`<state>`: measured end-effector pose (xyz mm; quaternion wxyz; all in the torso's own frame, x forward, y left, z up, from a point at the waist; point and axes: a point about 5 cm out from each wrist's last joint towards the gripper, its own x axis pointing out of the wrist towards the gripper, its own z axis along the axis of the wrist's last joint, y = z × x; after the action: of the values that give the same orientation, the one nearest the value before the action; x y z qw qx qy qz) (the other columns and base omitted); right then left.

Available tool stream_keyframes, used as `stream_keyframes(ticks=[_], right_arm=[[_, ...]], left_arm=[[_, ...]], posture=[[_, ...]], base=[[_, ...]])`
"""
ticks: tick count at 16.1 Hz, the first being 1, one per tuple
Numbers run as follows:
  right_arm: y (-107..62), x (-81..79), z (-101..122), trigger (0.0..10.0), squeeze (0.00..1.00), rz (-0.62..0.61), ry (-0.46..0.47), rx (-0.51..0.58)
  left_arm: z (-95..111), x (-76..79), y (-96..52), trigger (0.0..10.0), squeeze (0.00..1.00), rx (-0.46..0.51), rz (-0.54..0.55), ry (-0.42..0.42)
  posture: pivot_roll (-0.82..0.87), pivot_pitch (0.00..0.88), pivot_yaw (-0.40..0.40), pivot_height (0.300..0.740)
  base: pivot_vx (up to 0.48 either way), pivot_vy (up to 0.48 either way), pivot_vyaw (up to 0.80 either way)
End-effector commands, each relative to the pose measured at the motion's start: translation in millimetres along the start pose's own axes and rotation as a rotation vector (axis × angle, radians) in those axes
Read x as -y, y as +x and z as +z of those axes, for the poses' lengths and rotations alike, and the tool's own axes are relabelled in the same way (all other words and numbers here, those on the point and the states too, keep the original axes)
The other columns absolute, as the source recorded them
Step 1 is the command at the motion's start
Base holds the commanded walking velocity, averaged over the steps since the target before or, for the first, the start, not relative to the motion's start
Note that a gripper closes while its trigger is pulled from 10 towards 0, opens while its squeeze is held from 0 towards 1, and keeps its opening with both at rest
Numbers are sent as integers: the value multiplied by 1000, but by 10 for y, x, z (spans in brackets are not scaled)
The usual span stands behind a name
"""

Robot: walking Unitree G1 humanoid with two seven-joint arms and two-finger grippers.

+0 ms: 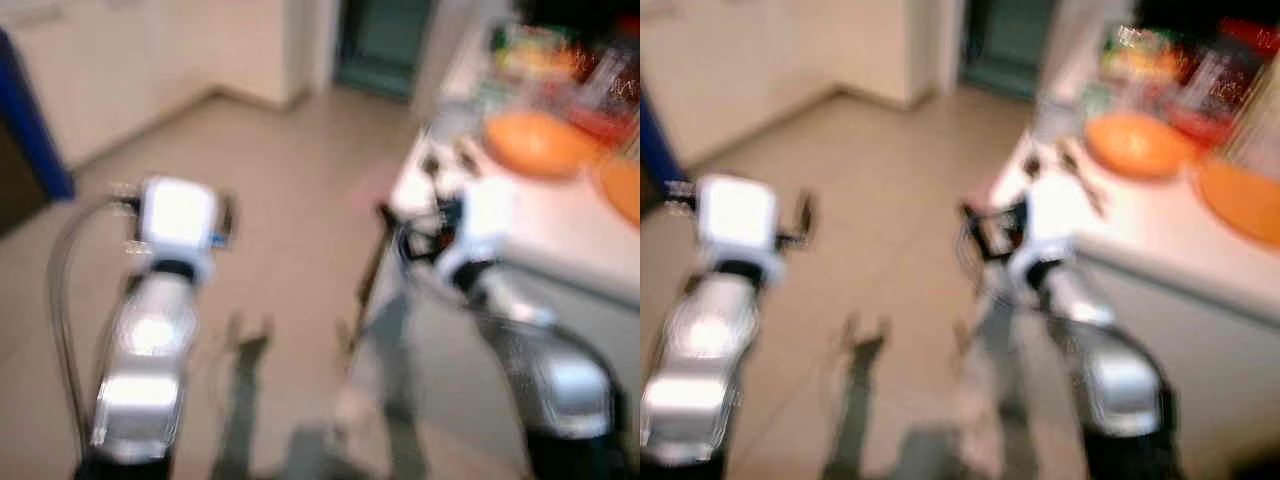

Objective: Setting the table

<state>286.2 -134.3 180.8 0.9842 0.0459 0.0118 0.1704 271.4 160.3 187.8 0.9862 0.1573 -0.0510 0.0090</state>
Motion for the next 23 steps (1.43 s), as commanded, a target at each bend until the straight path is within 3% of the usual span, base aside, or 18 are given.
stream_keyframes(ticks=[1, 4, 8, 16, 23], right_arm=[[14, -61, 71, 10000, 0, 23, 3, 13], [-55, -18, 152, 10000, 0, -40, -1, 3], [-186, 28, 182, 10000, 0, -168, -39, -84], [-176, -72, 298, 10000, 0, -115, 9, -45], [-184, -29, 249, 10000, 0, -126, 21, -68]], left_arm=[[25, -60, -6, 10000, 0, 13, 11, 11], [21, -52, -6, 10000, 0, 14, -9, 6], [19, 77, -44, 10000, 0, 21, -143, -32], [4, 39, -68, 10000, 0, 34, -102, -4], [-19, 46, -52, 10000, 0, 8, -101, -4]], posture=[[55, 0, -58, 740], [49, 0, -55, 740], [19, 0, -41, 740], [21, 0, -62, 740], [22, 0, -55, 740]], base=[[469, 0, -800], [469, 0, -800], [226, 0, -541], [0, 0, 0], [0, 0, 0]])
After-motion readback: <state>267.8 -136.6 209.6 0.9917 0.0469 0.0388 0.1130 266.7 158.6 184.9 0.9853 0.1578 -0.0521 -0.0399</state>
